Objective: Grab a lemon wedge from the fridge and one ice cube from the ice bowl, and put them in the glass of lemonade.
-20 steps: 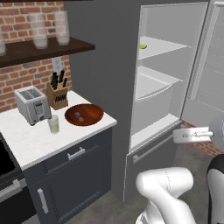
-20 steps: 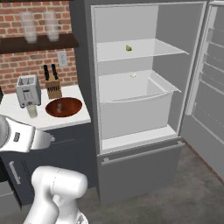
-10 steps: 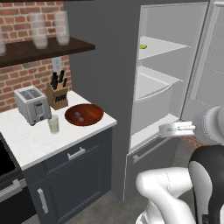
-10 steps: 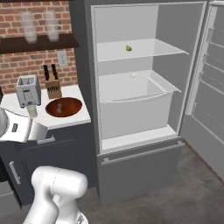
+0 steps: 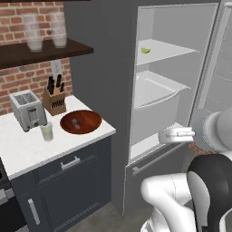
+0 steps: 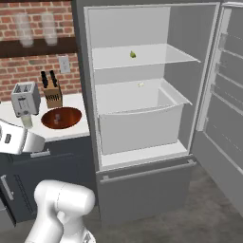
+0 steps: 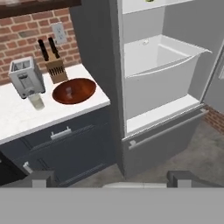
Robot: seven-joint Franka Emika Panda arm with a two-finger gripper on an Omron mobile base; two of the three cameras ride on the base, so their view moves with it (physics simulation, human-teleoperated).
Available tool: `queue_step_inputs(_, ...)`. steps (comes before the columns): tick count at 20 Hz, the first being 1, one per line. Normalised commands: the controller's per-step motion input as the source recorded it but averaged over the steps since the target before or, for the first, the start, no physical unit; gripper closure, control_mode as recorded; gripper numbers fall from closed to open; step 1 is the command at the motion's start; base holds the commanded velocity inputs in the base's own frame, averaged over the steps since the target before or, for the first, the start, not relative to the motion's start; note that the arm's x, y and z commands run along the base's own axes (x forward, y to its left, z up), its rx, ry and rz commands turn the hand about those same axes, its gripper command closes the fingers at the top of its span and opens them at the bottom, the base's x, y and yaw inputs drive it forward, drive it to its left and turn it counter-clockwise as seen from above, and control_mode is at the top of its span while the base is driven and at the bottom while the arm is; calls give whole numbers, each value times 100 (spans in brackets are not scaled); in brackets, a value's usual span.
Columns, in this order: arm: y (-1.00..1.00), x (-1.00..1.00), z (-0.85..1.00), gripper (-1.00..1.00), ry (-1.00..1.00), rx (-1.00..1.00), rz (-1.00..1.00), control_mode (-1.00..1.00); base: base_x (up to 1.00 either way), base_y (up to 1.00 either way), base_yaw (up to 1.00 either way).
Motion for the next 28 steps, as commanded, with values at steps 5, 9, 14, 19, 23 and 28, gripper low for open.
queue_step_inputs(5, 0, 0, 0, -100, 0, 0, 0, 100, 83, -96, 30)
queue_step_inputs(9, 0, 0, 0, -100, 0, 0, 0, 100, 46, -98, 27)
queue_step_inputs(14, 0, 0, 0, -100, 0, 0, 0, 100, 53, -79, 28)
queue_step_inputs(19, 0, 0, 0, -100, 0, 0, 0, 100, 50, -42, 25)
queue_step_inputs(23, 0, 0, 0, -100, 0, 0, 0, 100, 13, -11, 23)
queue_step_inputs(28, 0, 0, 0, -100, 0, 0, 0, 100, 36, 0, 7)
